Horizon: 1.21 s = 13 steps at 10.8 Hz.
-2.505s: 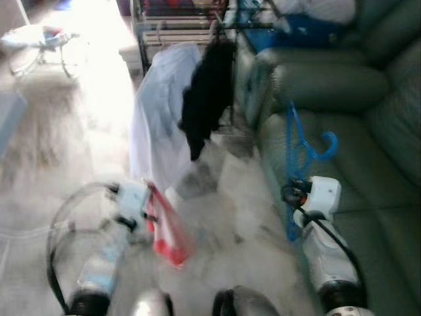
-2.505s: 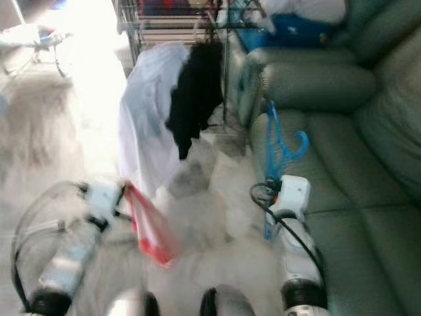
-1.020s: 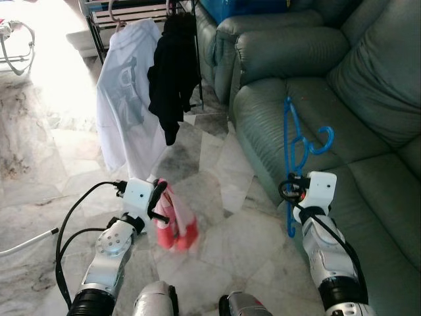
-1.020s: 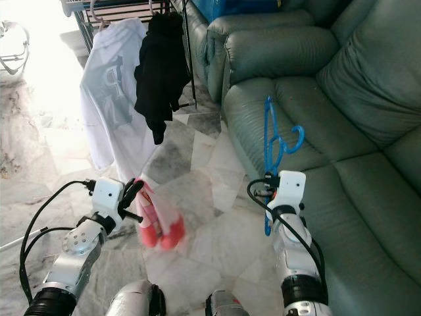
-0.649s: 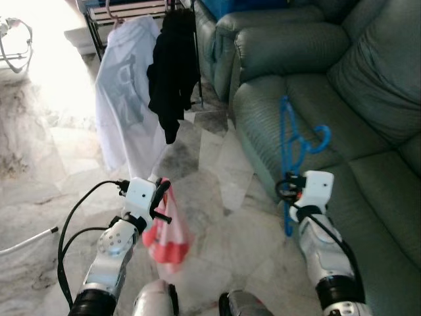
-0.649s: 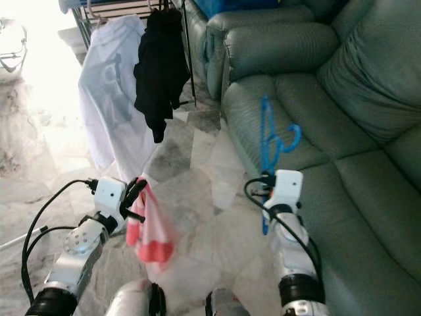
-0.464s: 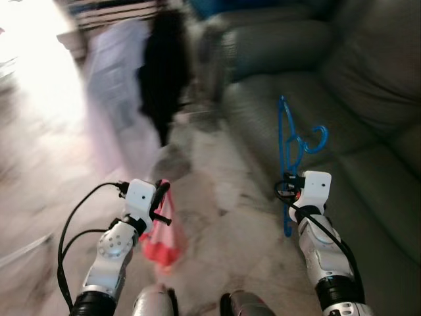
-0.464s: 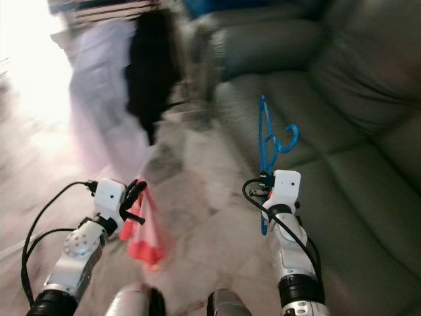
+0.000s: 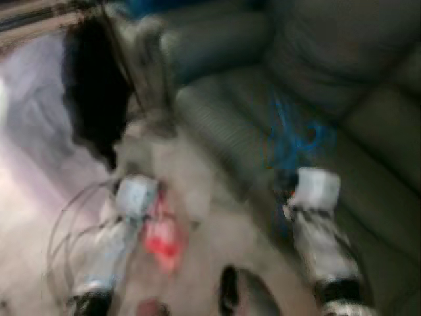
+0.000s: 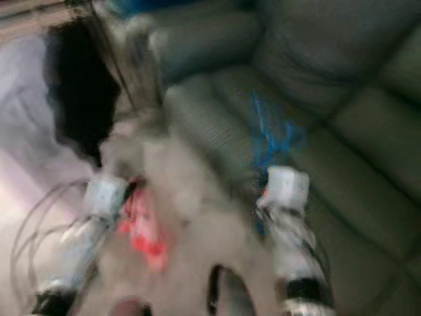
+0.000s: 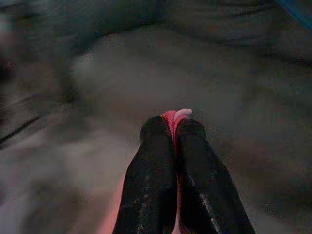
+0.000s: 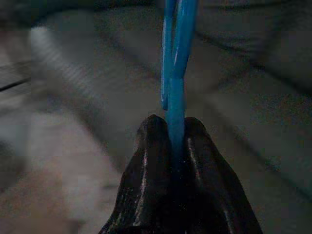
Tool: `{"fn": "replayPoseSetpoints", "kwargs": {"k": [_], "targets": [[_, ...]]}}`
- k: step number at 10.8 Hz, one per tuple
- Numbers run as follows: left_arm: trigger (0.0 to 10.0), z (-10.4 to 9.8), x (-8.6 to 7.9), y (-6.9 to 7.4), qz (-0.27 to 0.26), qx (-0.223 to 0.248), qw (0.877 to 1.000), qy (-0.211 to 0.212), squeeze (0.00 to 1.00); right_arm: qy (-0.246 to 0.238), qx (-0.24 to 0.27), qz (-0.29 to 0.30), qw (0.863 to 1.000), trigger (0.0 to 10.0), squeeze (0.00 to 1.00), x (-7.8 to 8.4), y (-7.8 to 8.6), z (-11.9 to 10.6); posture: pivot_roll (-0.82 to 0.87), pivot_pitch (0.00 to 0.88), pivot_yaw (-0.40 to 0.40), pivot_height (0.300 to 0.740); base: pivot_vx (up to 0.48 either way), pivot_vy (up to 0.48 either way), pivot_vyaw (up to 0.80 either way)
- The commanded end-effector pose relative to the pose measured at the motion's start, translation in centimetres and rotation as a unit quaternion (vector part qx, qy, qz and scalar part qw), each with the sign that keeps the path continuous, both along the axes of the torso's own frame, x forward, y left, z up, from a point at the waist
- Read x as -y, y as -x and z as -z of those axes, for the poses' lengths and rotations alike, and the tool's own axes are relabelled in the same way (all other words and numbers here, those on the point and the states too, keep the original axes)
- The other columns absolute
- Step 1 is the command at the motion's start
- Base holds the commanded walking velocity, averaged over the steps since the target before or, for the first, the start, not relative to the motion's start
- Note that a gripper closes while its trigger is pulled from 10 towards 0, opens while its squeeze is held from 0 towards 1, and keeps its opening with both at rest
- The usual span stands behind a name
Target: Hang hanger
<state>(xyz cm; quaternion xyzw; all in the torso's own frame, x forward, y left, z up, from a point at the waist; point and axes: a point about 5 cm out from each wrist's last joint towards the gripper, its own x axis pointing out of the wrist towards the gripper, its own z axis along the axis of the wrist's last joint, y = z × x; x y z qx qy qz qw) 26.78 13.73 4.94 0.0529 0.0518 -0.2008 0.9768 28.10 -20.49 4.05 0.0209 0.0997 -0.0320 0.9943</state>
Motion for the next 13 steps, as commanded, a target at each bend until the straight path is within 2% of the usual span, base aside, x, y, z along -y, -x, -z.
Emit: {"fn": "replayPoseSetpoints", "kwargs": {"k": [1,8,11,12,13], "targets": [[10.0,0.3,-1.0,0.4,-0.009,-0.007,1.000,-0.009,0.00,-0.009,0.016,-0.009,1.000,10.0,0.00,-0.9,-0.3,-0.5,-0.01,0.155,-0.045,0.740,0.000,0.307,0.00],[10.0,0.5,-1.2,0.6,-0.016,-0.011,1.000,-0.010,0.00,-0.007,0.011,-0.017,1.000,10.0,0.00,-1.2,-0.2,-0.3,-0.01,0.165,-0.055,0.740,0.000,0.466,0.00],[10.0,0.2,-1.3,0.8,-0.003,0.008,1.000,-0.026,0.00,-0.009,0.009,-0.020,1.000,10.0,0.00,-1.6,-0.2,-0.2,0.00,0.167,-0.056,0.740,0.000,0.000,0.00],[10.0,0.0,-1.6,0.8,0.005,0.018,0.999,-0.041,0.00,-0.010,0.008,-0.021,1.000,10.0,0.00,-1.7,-0.2,-0.2,0.00,0.170,-0.059,0.740,0.000,0.000,0.00],[10.0,-0.1,-2.5,0.6,0.021,0.035,0.994,-0.097,0.00,-0.009,0.001,-0.026,1.000,10.0,0.00,-1.7,-0.1,0.0,0.00,0.170,-0.059,0.740,0.000,0.000,0.00]]}}
